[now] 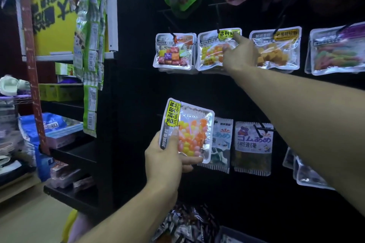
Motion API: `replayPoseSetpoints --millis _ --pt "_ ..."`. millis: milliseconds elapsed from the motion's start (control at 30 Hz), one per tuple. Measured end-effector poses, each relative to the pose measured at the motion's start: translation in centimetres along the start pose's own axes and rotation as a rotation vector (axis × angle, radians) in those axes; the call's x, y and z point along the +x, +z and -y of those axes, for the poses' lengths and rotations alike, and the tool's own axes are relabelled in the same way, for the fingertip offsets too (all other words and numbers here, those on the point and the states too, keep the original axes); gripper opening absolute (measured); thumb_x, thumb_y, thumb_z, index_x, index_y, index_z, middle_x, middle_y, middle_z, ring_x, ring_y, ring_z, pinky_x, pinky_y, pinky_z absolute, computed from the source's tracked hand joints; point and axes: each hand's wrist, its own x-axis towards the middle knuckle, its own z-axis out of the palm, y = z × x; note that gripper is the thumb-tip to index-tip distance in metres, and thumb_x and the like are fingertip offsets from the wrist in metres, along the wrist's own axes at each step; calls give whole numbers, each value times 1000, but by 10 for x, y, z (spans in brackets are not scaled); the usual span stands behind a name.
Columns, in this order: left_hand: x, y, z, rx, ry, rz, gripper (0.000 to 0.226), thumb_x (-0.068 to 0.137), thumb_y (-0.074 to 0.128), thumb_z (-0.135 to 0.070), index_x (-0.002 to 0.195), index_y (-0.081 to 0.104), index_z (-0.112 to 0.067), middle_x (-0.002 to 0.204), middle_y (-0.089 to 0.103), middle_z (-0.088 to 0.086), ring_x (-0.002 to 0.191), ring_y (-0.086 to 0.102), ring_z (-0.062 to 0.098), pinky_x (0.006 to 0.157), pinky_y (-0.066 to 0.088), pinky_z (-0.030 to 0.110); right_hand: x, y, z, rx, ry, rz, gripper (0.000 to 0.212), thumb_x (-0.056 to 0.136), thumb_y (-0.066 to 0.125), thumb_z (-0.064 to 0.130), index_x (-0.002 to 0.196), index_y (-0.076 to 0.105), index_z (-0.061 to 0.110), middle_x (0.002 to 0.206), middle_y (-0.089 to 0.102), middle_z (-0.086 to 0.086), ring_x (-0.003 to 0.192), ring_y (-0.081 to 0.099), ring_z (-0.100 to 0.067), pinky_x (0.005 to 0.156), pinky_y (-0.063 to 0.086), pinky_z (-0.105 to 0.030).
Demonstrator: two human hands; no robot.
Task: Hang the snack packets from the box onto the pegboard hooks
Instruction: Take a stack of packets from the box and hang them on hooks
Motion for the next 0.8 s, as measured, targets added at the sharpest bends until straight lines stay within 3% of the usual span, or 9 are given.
replayPoseSetpoints --millis 133,267,433,567,667,733,800 --pt "1 1 7 1 6 22 15 110 53 -35 111 67 -31 81 81 -9 66 80 27 53 53 26 9 -1 -3 -84 31 60 49 103 62 23 151 53 28 150 58 -3 123 64 -30 103 54 -43" --pt "2 -4 13 30 -6 39 13 111 53 -34 109 67 -33 81 81 -12 65 80 26 52 52 26 5 -3 -13 -197 -5 134 59 101 66 34 156 45 31 153 55 -5 125 64 -30 104 53 -44" --pt "5 -3 5 19 -18 29 13 110 55 -32 109 68 -29 74 79 -10 64 80 28 46 50 21 -5 -11 -23 -234 -68 144 55 100 64 32 153 50 33 153 56 1 118 66 -31 93 54 -41" --pt "-6 6 -6 25 -3 58 13 110 56 -34 109 68 -31 77 80 -11 64 80 27 46 51 20 -20 -30 -29 -347 -127 174 44 99 65 36 143 60 29 149 53 -7 112 66 -33 86 50 -40" --pt "-18 14 -14 40 5 91 14 110 56 -34 112 69 -29 85 82 -2 64 80 28 46 52 21 -36 -48 -29 -304 -201 255 39 97 67 48 130 67 26 127 65 -5 98 68 -28 87 57 -45" --pt "-26 20 -20 52 13 115 14 110 55 -33 113 69 -28 86 82 6 62 79 28 46 53 22 -48 -61 -24 -200 -216 398 38 96 65 56 113 71 23 107 71 0 91 71 -25 82 61 -49" --pt "-33 26 -26 63 26 135 14 110 56 -32 114 69 -28 85 82 10 60 79 28 48 56 24 -62 -76 -14 -124 -182 591 43 96 62 61 102 72 20 96 72 -1 84 73 -22 73 63 -43"
